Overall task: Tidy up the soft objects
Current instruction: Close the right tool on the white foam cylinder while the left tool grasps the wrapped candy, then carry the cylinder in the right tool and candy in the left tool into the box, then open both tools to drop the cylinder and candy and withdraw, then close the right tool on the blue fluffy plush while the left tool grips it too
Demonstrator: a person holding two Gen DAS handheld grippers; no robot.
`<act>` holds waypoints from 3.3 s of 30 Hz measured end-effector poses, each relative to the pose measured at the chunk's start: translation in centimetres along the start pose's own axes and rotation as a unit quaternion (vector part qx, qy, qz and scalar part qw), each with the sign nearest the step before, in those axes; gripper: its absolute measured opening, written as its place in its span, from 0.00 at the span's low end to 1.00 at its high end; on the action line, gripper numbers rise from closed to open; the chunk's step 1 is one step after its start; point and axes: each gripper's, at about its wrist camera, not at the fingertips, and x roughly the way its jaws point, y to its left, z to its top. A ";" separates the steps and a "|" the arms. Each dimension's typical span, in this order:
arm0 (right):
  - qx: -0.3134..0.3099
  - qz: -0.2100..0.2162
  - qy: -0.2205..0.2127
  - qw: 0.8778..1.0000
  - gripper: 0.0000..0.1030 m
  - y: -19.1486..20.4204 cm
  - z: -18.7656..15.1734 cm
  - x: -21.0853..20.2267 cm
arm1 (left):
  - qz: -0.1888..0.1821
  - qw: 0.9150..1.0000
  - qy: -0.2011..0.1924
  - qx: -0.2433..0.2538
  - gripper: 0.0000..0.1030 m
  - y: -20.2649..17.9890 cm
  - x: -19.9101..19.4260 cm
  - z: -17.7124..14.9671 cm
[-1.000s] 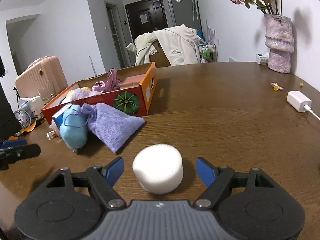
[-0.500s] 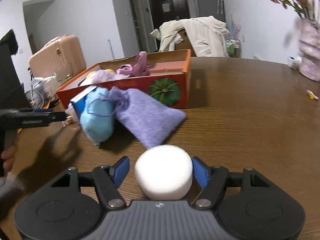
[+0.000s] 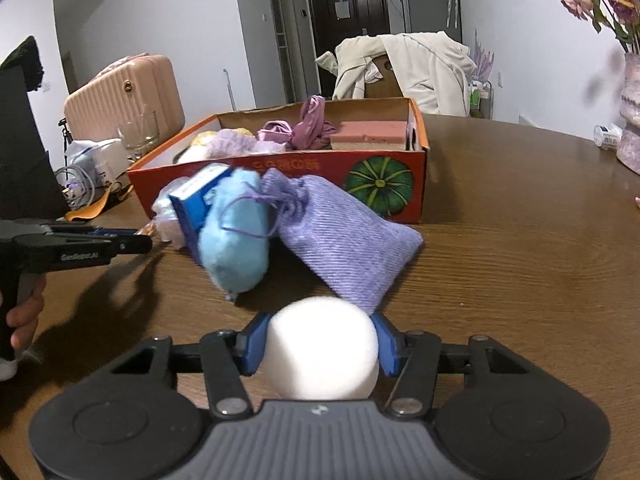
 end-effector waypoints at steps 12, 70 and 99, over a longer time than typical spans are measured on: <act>-0.006 0.051 -0.057 0.997 0.51 3.5 0.7 -6.8 | -0.005 0.995 -0.091 -0.034 0.19 0.9 -10.9 -0.3; 0.068 0.092 0.004 0.993 0.78 2.0 27.0 8.4 | 0.046 0.997 -0.050 -0.029 0.85 9.1 0.3 18.0; 0.037 0.053 -0.106 0.992 0.88 3.3 -5.7 -14.5 | 0.046 0.988 -0.135 -0.061 0.97 -4.8 -20.3 -7.3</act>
